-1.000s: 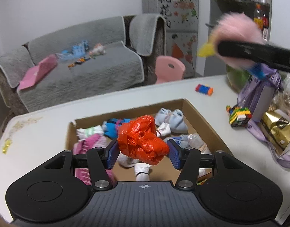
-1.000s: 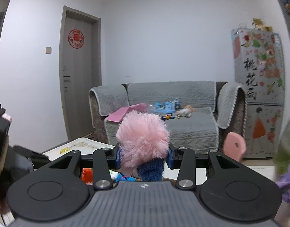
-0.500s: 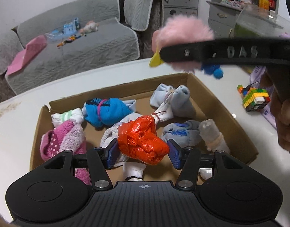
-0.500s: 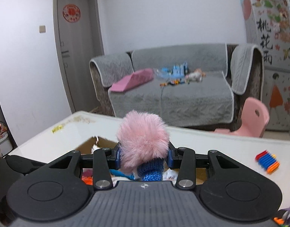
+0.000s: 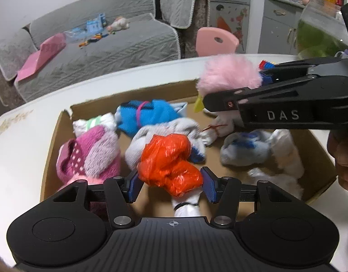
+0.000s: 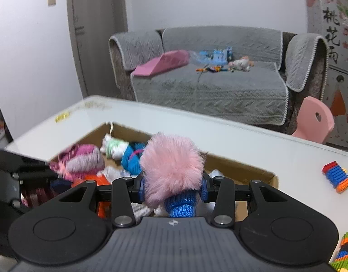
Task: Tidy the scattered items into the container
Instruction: 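Carry the orange bag and pink pompom into the box and open both grippers, then withdraw both grippers from the box back to the remaining items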
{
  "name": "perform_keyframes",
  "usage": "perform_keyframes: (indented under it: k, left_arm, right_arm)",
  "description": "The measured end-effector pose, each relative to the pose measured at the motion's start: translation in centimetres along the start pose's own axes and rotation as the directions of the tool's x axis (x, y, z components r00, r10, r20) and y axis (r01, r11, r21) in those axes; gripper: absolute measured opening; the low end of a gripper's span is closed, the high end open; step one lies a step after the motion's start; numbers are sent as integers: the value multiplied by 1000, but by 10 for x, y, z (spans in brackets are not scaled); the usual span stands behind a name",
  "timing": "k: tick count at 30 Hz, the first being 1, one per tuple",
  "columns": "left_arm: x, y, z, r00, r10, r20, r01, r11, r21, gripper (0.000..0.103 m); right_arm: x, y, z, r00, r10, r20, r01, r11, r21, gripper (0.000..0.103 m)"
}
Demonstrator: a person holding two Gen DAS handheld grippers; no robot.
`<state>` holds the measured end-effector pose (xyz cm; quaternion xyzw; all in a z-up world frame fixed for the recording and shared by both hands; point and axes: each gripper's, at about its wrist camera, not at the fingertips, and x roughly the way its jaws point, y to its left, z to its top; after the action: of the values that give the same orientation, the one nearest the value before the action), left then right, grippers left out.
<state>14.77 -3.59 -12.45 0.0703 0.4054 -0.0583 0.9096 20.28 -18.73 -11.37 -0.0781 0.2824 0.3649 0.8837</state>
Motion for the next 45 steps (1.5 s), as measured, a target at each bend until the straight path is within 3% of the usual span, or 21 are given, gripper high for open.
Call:
perform_keyframes:
  k: [12, 13, 14, 15, 17, 19, 24, 30, 37, 45]
  left_arm:
    - [0, 1, -5, 1000, 18, 6, -18, 1000, -3, 63]
    - [0, 1, -5, 1000, 21, 5, -21, 1000, -4, 63]
    - [-1, 1, -5, 1000, 24, 7, -24, 1000, -6, 67]
    - [-2, 1, -5, 999, 30, 10, -30, 1000, -4, 80]
    - [-4, -1, -7, 999, 47, 17, -47, 999, 2, 90]
    - [-7, -2, -8, 999, 47, 25, -47, 999, 13, 90]
    - [-24, -2, -11, 999, 32, 33, -32, 999, -1, 94]
    - [-73, -4, -20, 991, 23, 131, -22, 1000, -10, 98]
    - [-125, -4, -59, 979, 37, 198, -32, 999, -29, 103]
    - [-124, 16, -115, 988, 71, 135, -55, 992, -116, 103]
  right_arm:
    - [4, 3, -1, 999, -22, -46, 21, 999, -38, 39]
    - [4, 2, -1, 999, -25, -47, 24, 999, -36, 42]
    - [4, 2, -1, 998, -30, -49, 29, 999, -36, 51]
    - [4, 2, -1, 998, -36, -52, 34, 999, -39, 56]
    - [4, 4, -1, 998, -40, -51, 38, 998, -46, 62]
    - [1, 4, -1, 998, -42, -45, 40, 998, -46, 69]
    - [-18, 4, 6, 999, -40, 2, 41, 998, -48, 74]
    - [-63, 1, 13, 994, -45, 104, 51, 997, -52, 82]
    - [-113, 18, 3, 982, 55, 182, -39, 995, -91, 91]
    - [-134, 77, -60, 957, 216, 195, -165, 955, -248, 98]
